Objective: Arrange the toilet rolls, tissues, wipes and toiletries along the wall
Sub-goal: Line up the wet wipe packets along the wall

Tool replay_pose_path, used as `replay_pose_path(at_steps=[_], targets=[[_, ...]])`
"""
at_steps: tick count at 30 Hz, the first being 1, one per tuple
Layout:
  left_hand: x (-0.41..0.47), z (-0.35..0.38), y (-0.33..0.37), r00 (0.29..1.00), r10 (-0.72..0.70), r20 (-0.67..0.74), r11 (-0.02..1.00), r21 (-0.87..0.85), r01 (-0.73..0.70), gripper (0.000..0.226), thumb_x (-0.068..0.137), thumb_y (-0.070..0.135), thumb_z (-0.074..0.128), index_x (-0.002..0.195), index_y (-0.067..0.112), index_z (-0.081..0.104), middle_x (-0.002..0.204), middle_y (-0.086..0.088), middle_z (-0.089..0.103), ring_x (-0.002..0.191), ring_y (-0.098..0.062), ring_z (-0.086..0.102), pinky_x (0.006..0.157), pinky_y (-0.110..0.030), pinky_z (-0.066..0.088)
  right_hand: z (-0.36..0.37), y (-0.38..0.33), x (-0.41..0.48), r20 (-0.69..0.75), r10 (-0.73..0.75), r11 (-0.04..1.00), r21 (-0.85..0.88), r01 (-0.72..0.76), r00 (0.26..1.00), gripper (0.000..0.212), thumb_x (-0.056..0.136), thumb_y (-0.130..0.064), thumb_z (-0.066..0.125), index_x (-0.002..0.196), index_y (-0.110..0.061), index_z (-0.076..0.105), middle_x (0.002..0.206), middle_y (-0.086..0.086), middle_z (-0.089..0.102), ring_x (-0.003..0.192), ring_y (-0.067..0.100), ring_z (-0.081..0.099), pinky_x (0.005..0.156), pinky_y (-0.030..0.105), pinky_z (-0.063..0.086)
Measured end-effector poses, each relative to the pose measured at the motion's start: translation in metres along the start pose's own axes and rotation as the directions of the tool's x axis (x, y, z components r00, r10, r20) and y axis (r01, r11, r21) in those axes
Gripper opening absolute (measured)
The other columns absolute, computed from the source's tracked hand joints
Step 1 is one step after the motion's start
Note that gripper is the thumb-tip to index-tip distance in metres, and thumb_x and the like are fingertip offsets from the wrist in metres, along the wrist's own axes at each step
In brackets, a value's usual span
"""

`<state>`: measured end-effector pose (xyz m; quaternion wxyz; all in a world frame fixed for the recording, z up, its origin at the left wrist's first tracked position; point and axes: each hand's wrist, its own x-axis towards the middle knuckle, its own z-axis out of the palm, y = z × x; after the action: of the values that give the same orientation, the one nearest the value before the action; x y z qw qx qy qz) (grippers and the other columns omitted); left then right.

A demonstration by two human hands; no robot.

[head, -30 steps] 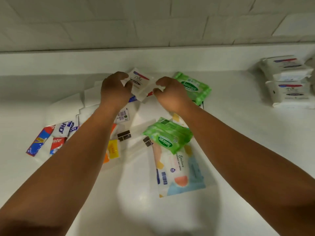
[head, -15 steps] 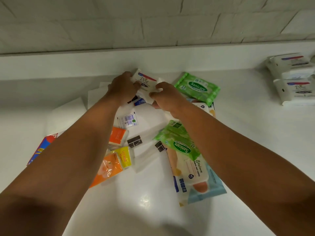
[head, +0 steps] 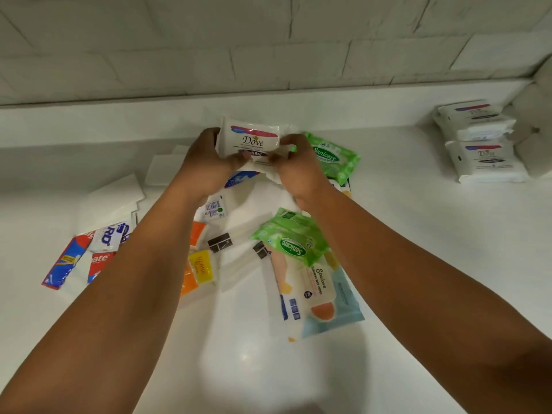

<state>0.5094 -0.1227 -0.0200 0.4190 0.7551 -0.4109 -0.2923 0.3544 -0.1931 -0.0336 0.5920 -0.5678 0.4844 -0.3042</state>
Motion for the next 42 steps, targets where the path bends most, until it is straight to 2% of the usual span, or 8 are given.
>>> replay_pose_path(at_steps=[7,12,16,22,30,33,36,42], targets=[[-0.031,0.047,0.042,0.996,0.092,-0.013,0.989,-0.112,-0.093,0.022,0.093,0.028,0.068,0.114,0.02,0.069,0.101,0.011,0.074,0.089,-0.003,0.071,0.075,-0.02,0.057,-0.064,-0.002,-0.013,-0.046,-0.053,0.99,0.127,0.059,0.998,0.038,0.088,-0.01,0.066,0.121,-0.017,0.048,0.108,0.018,0.068,0.094,0.029,0.07,0.085,0.045,0.059],[-0.043,0.103,0.072,0.994,0.111,-0.025,0.986,-0.122,-0.113,0.024,0.093,0.034,0.068,0.113,0.021,0.072,0.105,0.009,0.074,0.092,0.002,0.069,0.078,-0.014,0.053,-0.127,0.005,-0.016,-0.063,-0.056,0.987,0.144,0.065,0.996,0.038,0.092,-0.011,0.061,0.127,-0.015,0.049,0.109,0.015,0.069,0.094,0.025,0.07,0.078,0.039,0.059],[-0.046,0.155,0.098,1.0,0.026,0.011,0.986,-0.166,-0.024,0.024,0.097,0.04,0.061,0.097,0.018,0.072,0.098,0.004,0.075,0.093,-0.015,0.071,0.087,-0.036,0.058,-0.189,0.015,-0.017,-0.1,-0.059,0.994,0.09,0.068,0.993,0.035,0.093,-0.015,0.061,0.127,-0.017,0.051,0.111,0.013,0.068,0.095,0.022,0.069,0.07,0.029,0.054],[-0.051,0.245,0.135,0.995,-0.041,0.088,0.969,-0.24,0.061,0.03,0.094,0.044,0.057,0.086,0.019,0.071,0.096,-0.003,0.076,0.085,-0.025,0.072,0.081,-0.044,0.058,-0.285,0.027,-0.023,-0.199,-0.105,0.992,-0.086,0.09,0.974,0.023,0.096,-0.019,0.059,0.118,-0.019,0.056,0.113,0.001,0.064,0.101,0.016,0.063,0.073,0.013,0.05],[-0.045,0.352,0.173,0.964,-0.108,0.243,0.943,-0.281,0.177,0.017,0.098,0.027,0.06,0.087,0.024,0.073,0.102,-0.003,0.077,0.099,-0.026,0.072,0.092,-0.05,0.057,-0.388,0.05,-0.015,-0.248,-0.146,0.956,-0.286,0.071,0.958,0.029,0.096,-0.017,0.054,0.125,-0.015,0.06,0.117,0.001,0.068,0.103,0.018,0.064,0.083,0.022,0.052],[-0.038,0.379,0.185,0.971,-0.107,0.216,0.948,-0.274,0.165,0.017,0.096,0.027,0.063,0.083,0.024,0.073,0.096,-0.002,0.077,0.096,-0.027,0.073,0.088,-0.049,0.059,-0.414,0.058,-0.007,-0.248,-0.167,0.935,-0.348,0.074,0.954,0.028,0.097,-0.016,0.054,0.124,-0.013,0.061,0.115,0.002,0.068,0.1,0.018,0.063,0.073,0.013,0.046],[-0.03,0.398,0.193,0.98,-0.128,0.155,0.959,-0.234,0.162,0.017,0.095,0.028,0.065,0.081,0.022,0.073,0.092,-0.002,0.077,0.091,-0.027,0.074,0.085,-0.047,0.06,-0.43,0.059,0.003,-0.225,-0.191,0.896,-0.437,0.077,0.955,0.026,0.096,-0.014,0.054,0.121,-0.011,0.061,0.114,0.004,0.066,0.098,0.019,0.06,0.074,0.018,0.044],[-0.016,0.415,0.192,0.992,-0.117,0.046,0.987,-0.105,0.121,0.024,0.093,0.034,0.064,0.091,0.015,0.078,0.087,-0.001,0.077,0.084,-0.023,0.073,0.084,-0.043,0.059,-0.438,0.073,0.023,-0.085,-0.211,0.708,-0.7,0.092,0.974,0.049,0.082,-0.048,0.054,0.124,-0.021,0.052,0.121,0.004,0.063,0.113,0.031,0.054,0.101,0.041,0.04]])
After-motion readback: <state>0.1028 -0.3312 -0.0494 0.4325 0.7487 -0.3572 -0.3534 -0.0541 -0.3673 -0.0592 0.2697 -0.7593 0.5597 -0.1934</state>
